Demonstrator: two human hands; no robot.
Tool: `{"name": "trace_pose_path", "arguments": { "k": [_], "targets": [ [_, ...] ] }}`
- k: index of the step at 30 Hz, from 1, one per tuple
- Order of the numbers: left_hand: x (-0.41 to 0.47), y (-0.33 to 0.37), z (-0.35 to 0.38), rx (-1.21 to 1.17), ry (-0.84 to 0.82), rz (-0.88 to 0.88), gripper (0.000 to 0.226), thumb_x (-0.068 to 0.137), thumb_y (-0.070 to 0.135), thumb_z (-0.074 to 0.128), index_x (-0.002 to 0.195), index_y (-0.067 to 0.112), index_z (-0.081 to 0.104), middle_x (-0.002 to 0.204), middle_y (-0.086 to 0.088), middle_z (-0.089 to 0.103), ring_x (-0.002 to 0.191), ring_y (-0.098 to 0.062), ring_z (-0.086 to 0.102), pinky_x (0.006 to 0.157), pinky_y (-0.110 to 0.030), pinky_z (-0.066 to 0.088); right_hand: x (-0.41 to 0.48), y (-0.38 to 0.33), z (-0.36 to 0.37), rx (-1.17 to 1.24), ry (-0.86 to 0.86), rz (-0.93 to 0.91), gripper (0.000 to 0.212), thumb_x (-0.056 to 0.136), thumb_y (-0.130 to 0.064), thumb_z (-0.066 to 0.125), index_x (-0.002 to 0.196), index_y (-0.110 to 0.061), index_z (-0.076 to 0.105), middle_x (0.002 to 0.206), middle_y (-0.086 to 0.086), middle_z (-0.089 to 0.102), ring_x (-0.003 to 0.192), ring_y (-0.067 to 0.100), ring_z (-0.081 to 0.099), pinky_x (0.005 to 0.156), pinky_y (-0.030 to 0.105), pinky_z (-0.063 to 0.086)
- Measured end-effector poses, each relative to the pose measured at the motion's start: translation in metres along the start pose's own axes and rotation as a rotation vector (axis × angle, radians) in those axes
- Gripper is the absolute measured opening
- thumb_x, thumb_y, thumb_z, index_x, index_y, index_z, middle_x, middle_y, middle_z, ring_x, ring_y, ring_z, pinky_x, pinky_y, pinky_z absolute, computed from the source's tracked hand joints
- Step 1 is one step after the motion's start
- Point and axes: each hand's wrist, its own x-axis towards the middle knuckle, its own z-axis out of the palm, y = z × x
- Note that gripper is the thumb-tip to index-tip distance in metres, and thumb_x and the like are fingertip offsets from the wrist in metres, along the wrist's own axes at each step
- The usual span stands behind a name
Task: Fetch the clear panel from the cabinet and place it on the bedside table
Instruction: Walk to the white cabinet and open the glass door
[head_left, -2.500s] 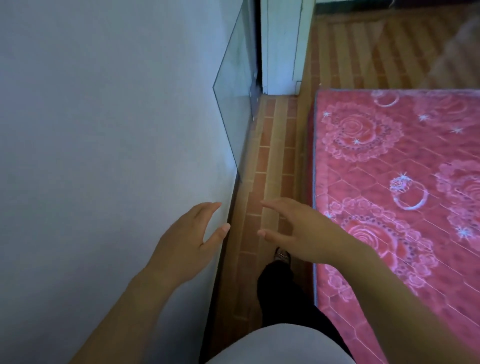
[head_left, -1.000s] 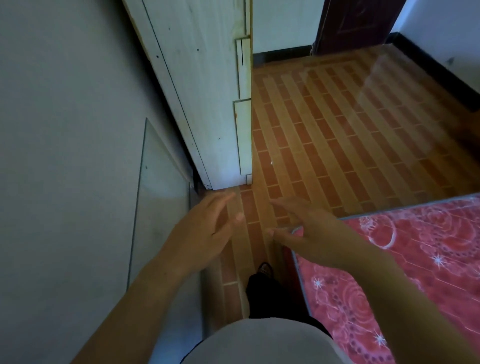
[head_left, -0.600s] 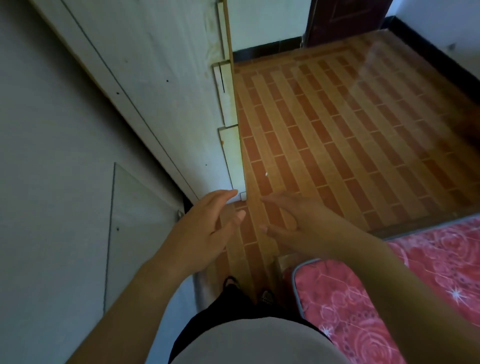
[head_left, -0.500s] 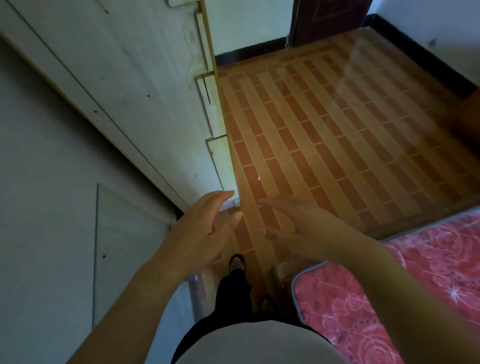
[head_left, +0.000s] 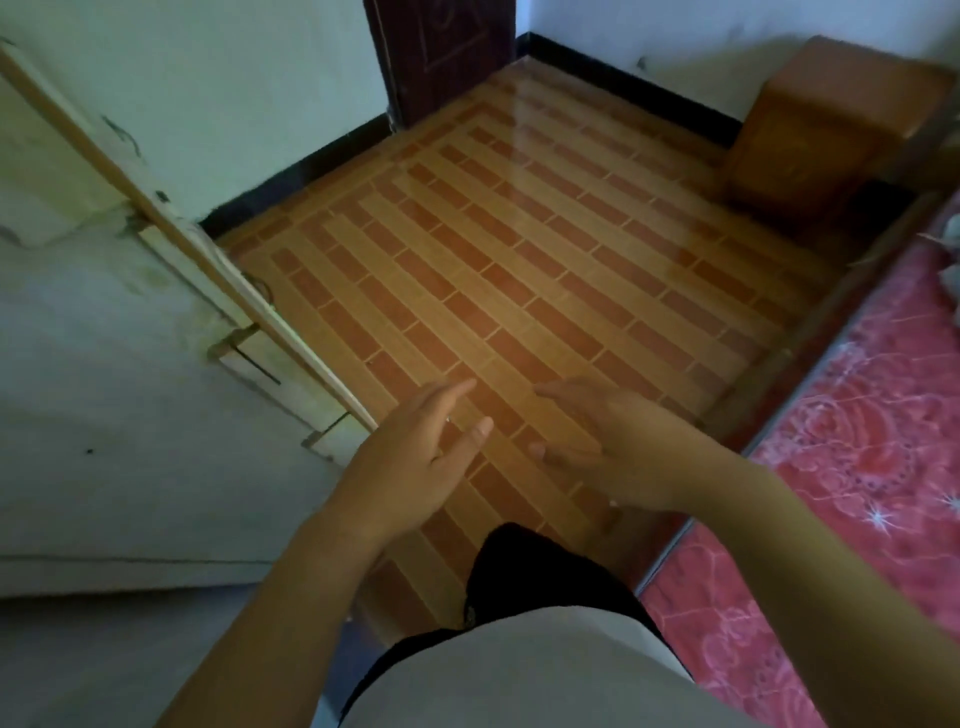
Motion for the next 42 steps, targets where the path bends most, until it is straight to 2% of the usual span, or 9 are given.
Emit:
{"name": "trace_pose_path", "arguments": {
  "k": [3, 7, 10, 16, 22, 28, 32, 37, 42],
  "targets": [
    [0.048, 0.008, -0.009, 0.005, -0.048, 0.069, 0.055, 0.088, 0.056, 0.035, 0.139, 0.035, 0.03, 0.148, 0.015, 0.029, 0.135, -0.004, 0.025, 0.109, -0.036, 0.028, 0.023, 0.016, -0.019, 0.034, 0.022, 0.081, 0.065, 0.083, -0.057, 0.051, 0.14, -0.035, 0.029, 0.147, -0.008, 0.035, 0.129, 0.012, 0.038, 0.104, 0.037, 0.038],
    [0.118, 0.011, -0.03, -0.005, -0.06, 0.11, 0.054, 0.089, 0.053, 0.036, 0.139, 0.034, 0.03, 0.148, 0.015, 0.029, 0.133, -0.003, 0.026, 0.107, -0.03, 0.027, 0.08, 0.032, -0.05, 0.032, 0.041, 0.118, 0.066, 0.082, -0.056, 0.05, 0.14, -0.033, 0.029, 0.147, -0.007, 0.035, 0.129, 0.013, 0.039, 0.103, 0.033, 0.037],
    [0.182, 0.011, -0.047, 0.01, -0.045, 0.1, 0.054, 0.09, 0.053, 0.035, 0.14, 0.034, 0.029, 0.148, 0.015, 0.028, 0.132, -0.003, 0.025, 0.099, -0.022, 0.024, 0.137, 0.048, -0.081, 0.018, 0.042, 0.103, 0.062, 0.085, -0.053, 0.051, 0.14, -0.035, 0.028, 0.148, -0.01, 0.033, 0.13, 0.012, 0.036, 0.101, 0.027, 0.034],
    [0.32, 0.033, -0.096, 0.061, 0.035, 0.06, 0.055, 0.09, 0.055, 0.033, 0.14, 0.033, 0.028, 0.148, 0.012, 0.028, 0.134, -0.009, 0.028, 0.108, -0.036, 0.03, 0.246, 0.088, -0.174, -0.059, 0.025, 0.063, 0.064, 0.083, -0.058, 0.048, 0.14, -0.037, 0.028, 0.147, -0.011, 0.033, 0.131, 0.012, 0.036, 0.103, 0.029, 0.035],
    [0.406, 0.032, -0.141, 0.059, 0.105, -0.022, 0.054, 0.09, 0.054, 0.033, 0.139, 0.032, 0.03, 0.148, 0.011, 0.029, 0.133, -0.008, 0.027, 0.104, -0.028, 0.024, 0.35, 0.111, -0.242, -0.158, -0.062, -0.004, 0.062, 0.084, -0.059, 0.045, 0.14, -0.038, 0.024, 0.149, -0.01, 0.03, 0.13, 0.013, 0.035, 0.099, 0.024, 0.028],
    [0.442, -0.02, -0.188, 0.019, 0.22, -0.156, 0.056, 0.087, 0.057, 0.034, 0.138, 0.033, 0.033, 0.146, 0.012, 0.032, 0.13, -0.004, 0.032, 0.101, -0.025, 0.029, 0.467, 0.09, -0.258, -0.142, -0.192, -0.159, 0.064, 0.083, -0.062, 0.045, 0.139, -0.038, 0.026, 0.149, -0.013, 0.029, 0.117, 0.007, 0.044, 0.093, 0.023, 0.035],
    [0.484, -0.063, -0.226, -0.01, 0.296, -0.228, 0.053, 0.09, 0.052, 0.037, 0.138, 0.031, 0.034, 0.146, 0.013, 0.032, 0.131, -0.004, 0.03, 0.102, -0.025, 0.028, 0.552, 0.073, -0.267, -0.164, -0.236, -0.272, 0.063, 0.083, -0.06, 0.045, 0.139, -0.037, 0.027, 0.148, -0.012, 0.032, 0.129, 0.007, 0.034, 0.1, 0.025, 0.031],
    [0.556, -0.104, -0.297, 0.011, 0.35, -0.248, 0.051, 0.09, 0.05, 0.035, 0.137, 0.03, 0.035, 0.145, 0.012, 0.034, 0.131, -0.004, 0.031, 0.099, -0.022, 0.024, 0.668, 0.044, -0.29, -0.223, -0.238, -0.307, 0.063, 0.084, -0.06, 0.045, 0.139, -0.036, 0.027, 0.149, -0.012, 0.029, 0.132, 0.008, 0.031, 0.103, 0.027, 0.029],
    [0.627, -0.133, -0.371, 0.08, 0.355, -0.229, 0.052, 0.088, 0.055, 0.031, 0.137, 0.034, 0.034, 0.146, 0.011, 0.033, 0.131, -0.006, 0.031, 0.099, -0.024, 0.025, 0.766, 0.012, -0.315, -0.2, -0.215, -0.325, 0.064, 0.083, -0.062, 0.045, 0.139, -0.038, 0.027, 0.148, -0.015, 0.029, 0.132, 0.008, 0.032, 0.105, 0.036, 0.035]
  ]
}}
